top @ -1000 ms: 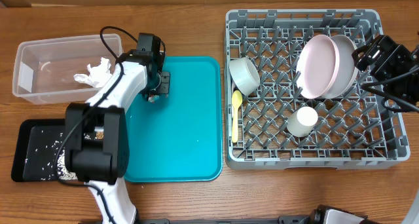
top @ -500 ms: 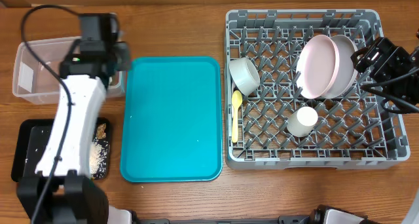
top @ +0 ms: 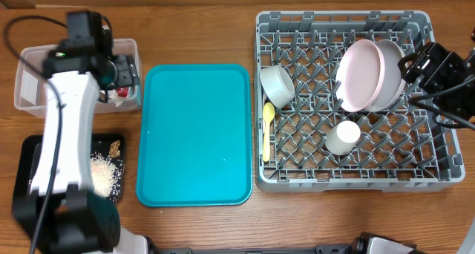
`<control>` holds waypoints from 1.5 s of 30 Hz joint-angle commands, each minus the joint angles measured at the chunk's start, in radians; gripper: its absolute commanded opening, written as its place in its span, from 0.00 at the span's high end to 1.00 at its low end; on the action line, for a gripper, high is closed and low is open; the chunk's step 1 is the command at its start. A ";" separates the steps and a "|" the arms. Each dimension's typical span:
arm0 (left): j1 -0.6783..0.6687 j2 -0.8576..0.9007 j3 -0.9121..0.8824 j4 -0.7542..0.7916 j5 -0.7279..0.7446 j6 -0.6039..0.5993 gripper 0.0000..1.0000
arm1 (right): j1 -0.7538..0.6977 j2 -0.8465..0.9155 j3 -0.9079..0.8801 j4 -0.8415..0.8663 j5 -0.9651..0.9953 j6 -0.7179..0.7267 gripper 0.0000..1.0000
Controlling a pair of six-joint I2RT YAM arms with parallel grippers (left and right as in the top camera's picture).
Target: Sort waste into correct bins and load items into the dishwasher rack
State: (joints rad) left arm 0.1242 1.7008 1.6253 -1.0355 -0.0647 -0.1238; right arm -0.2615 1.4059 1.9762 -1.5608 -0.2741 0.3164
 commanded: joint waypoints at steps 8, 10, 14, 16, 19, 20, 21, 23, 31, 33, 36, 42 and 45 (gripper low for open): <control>-0.008 -0.515 0.225 -0.358 0.169 -0.041 0.24 | -0.002 -0.209 0.006 0.018 -0.310 -0.243 0.00; -0.008 -0.590 0.225 -0.375 0.146 -0.042 0.21 | -0.002 -0.238 0.006 0.014 -0.326 -0.243 0.00; -0.008 -0.703 0.225 -0.394 0.109 -0.040 0.00 | -0.002 -0.276 0.006 0.010 -0.322 -0.242 0.00; -0.008 -0.738 0.225 -0.393 0.109 -0.041 0.00 | -0.002 -0.278 0.006 0.010 -0.319 -0.242 0.00; -0.008 -0.777 0.225 -0.397 0.112 -0.041 0.00 | -0.002 -0.271 0.006 0.002 -0.319 -0.242 0.00; -0.008 -0.781 0.225 -0.407 0.113 -0.041 0.00 | -0.002 -0.268 0.006 -0.006 -0.319 -0.242 0.00; -0.008 -0.782 0.225 -0.413 0.113 -0.041 0.00 | -0.002 -0.266 0.006 -0.013 -0.319 -0.242 0.00; -0.008 -0.780 0.224 -0.429 0.113 -0.041 0.00 | -0.002 -0.261 0.006 -0.022 -0.319 -0.241 0.00; -0.008 -0.780 0.223 -0.472 0.113 -0.041 0.00 | -0.002 -0.250 0.006 -0.024 -0.319 -0.239 0.00; -0.008 -0.780 0.223 -0.480 0.113 -0.041 0.00 | -0.002 -0.247 0.006 -0.036 -0.318 -0.239 0.00; -0.008 -0.780 0.223 -0.483 0.113 -0.041 0.00 | -0.002 -0.247 0.006 -0.068 -0.266 -0.241 0.00; -0.008 -0.780 0.223 -0.483 0.113 -0.041 0.00 | 0.000 -0.253 0.005 -0.027 -0.338 -0.526 0.00; -0.008 -0.780 0.223 -0.483 0.113 -0.041 0.00 | 0.071 -0.291 -0.075 0.180 -0.439 -0.675 0.00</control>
State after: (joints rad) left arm 0.1242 0.9234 1.8446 -1.5196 0.0586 -0.1581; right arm -0.2520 1.1549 1.9682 -1.5143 -0.6083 -0.1493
